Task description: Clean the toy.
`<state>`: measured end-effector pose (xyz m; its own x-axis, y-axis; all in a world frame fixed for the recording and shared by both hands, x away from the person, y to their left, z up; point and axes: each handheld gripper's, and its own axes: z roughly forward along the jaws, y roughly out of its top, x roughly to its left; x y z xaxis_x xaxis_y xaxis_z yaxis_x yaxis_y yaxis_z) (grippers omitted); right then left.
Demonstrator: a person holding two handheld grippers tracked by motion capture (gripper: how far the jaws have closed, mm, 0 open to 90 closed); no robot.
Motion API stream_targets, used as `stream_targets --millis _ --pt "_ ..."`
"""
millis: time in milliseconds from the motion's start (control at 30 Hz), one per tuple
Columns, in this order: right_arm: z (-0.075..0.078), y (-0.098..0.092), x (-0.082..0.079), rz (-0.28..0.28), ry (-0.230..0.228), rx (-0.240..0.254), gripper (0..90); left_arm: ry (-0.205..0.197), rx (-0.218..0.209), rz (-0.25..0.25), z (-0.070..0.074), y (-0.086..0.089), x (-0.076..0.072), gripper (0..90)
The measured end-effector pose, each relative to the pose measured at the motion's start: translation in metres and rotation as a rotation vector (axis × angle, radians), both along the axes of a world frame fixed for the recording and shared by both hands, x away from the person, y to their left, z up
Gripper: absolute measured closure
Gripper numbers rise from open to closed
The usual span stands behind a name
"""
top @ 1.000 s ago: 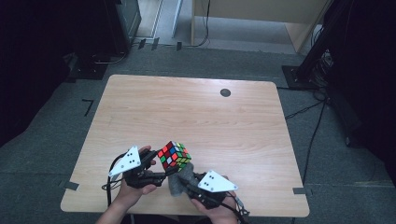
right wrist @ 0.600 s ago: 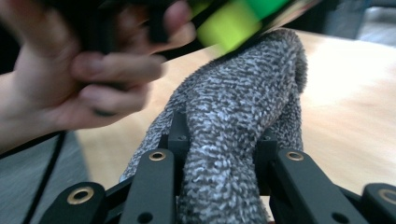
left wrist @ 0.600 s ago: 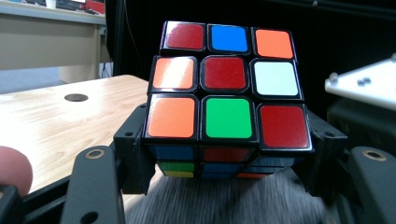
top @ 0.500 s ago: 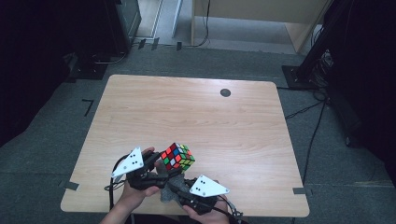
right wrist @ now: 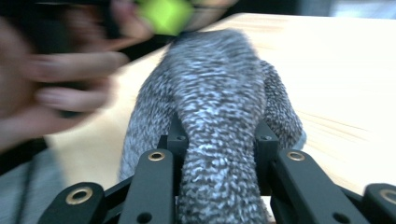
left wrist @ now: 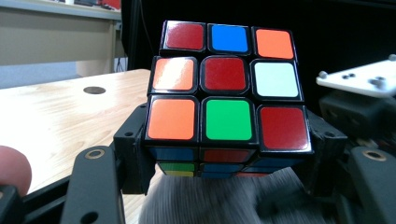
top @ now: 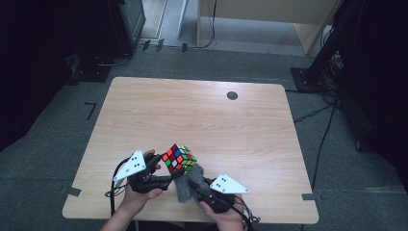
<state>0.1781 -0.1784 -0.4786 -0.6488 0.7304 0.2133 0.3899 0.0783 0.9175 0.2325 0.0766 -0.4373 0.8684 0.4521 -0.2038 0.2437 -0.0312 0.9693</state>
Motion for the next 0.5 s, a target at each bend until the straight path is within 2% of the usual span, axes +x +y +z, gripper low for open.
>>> stream_targets --millis 133,233,300,367,500 --pt "0.0 -0.027 0.011 -0.128 0.015 -0.053 68.2 0.005 0.011 0.009 -0.002 0.002 0.002 34.0" --pt "-0.004 -0.048 0.018 -0.217 0.045 -0.095 67.8 0.008 0.027 0.009 -0.004 0.001 0.003 34.0" --pt "-0.006 -0.061 0.023 -0.26 0.066 -0.084 67.7 0.016 0.038 0.011 -0.006 0.0 0.004 34.0" --pt "-0.007 -0.072 0.026 -0.306 0.065 -0.095 67.3 0.019 0.048 0.016 -0.008 -0.001 0.005 34.0" --pt "-0.009 -0.085 0.029 -0.35 0.067 -0.096 66.7 0.033 0.06 0.025 -0.012 0.0 0.008 34.0"
